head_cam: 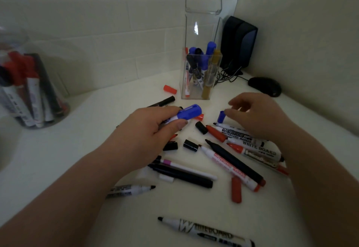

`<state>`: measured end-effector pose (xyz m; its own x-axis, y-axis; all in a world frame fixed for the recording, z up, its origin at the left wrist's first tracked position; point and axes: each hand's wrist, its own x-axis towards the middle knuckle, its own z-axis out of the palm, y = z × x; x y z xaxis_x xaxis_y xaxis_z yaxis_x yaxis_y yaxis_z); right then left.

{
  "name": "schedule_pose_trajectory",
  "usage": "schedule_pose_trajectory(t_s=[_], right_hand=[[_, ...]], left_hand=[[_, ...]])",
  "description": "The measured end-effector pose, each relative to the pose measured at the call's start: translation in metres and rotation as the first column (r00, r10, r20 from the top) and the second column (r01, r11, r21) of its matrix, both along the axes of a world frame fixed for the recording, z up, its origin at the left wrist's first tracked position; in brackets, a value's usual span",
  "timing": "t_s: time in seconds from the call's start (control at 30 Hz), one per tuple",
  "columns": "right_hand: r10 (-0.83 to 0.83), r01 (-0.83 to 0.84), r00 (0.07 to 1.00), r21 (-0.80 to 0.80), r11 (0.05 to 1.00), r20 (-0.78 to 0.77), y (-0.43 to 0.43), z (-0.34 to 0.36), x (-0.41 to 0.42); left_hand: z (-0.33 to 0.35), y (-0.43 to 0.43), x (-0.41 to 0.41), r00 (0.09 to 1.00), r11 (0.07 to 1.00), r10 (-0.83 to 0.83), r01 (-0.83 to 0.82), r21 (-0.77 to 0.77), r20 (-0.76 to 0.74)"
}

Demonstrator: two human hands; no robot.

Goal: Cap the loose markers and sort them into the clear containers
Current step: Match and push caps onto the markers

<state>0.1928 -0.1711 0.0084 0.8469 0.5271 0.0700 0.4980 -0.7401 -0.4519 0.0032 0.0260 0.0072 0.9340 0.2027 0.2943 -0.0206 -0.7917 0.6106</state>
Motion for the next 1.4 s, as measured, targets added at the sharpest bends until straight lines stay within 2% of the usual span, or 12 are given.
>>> schedule_pose_trajectory(t_s=[0.17, 0.37, 0.47, 0.53, 0.6, 0.63, 0.7, 0.97, 1.17, 1.27, 1.33, 1.4], right_hand=[[0.058, -0.059, 0.998, -0.093, 0.994, -0.015, 0.012, -0.012, 0.003], [0.076, -0.076, 0.997, -0.097, 0.992, 0.001, 0.015, -0.016, 0.003], [0.079, -0.079, 0.997, -0.097, 0.992, -0.005, 0.015, -0.015, 0.002], [0.083, -0.083, 0.997, -0.092, 0.992, -0.004, 0.014, -0.016, 0.002], [0.088, -0.087, 0.996, -0.097, 0.992, 0.006, 0.013, -0.015, 0.002], [0.088, -0.086, 0.996, -0.098, 0.991, 0.009, 0.013, -0.015, 0.001], [0.084, -0.082, 0.996, -0.089, 0.993, 0.014, 0.013, -0.015, 0.001], [0.08, -0.078, 0.996, -0.06, 0.995, 0.027, 0.016, -0.011, -0.007], [0.029, -0.031, 0.975, 0.002, 1.0, 0.22, 0.019, -0.005, -0.023], [0.119, -0.156, 0.947, 0.106, 0.982, 0.298, 0.02, 0.016, -0.052], [0.35, -0.359, 0.929, 0.066, 0.931, 0.123, 0.018, 0.04, -0.085], [0.569, -0.594, 0.801, -0.135, 0.793, -0.184, 0.018, 0.059, -0.121]], left_hand=[[-0.001, 0.003, 0.0, 1.0, 1.0, 0.015, -0.015, -0.012, -0.007], [-0.001, 0.002, -0.001, 0.998, 0.996, 0.046, -0.05, -0.073, -0.05], [-0.001, 0.001, 0.001, 0.998, 0.978, 0.061, -0.063, -0.2, -0.013], [0.003, -0.001, 0.004, 0.993, 0.863, 0.106, -0.115, -0.491, -0.046], [0.013, 0.0, 0.005, 0.989, 0.597, 0.109, -0.148, -0.789, -0.103], [0.018, 0.001, 0.003, 0.994, 0.48, 0.09, -0.099, -0.871, -0.063], [0.024, 0.006, -0.003, 0.995, 0.357, 0.088, 0.011, -0.934, 0.045], [0.032, 0.02, -0.012, 0.994, 0.224, 0.07, 0.07, -0.972, 0.088], [0.028, 0.028, -0.011, 0.982, 0.122, 0.122, 0.128, -0.984, 0.143], [0.023, 0.026, -0.007, 0.984, 0.167, 0.118, 0.11, -0.98, 0.131], [0.019, 0.022, -0.004, 0.988, 0.229, 0.124, 0.066, -0.971, 0.097], [0.016, 0.02, -0.001, 0.991, 0.247, 0.111, 0.052, -0.968, 0.081]])
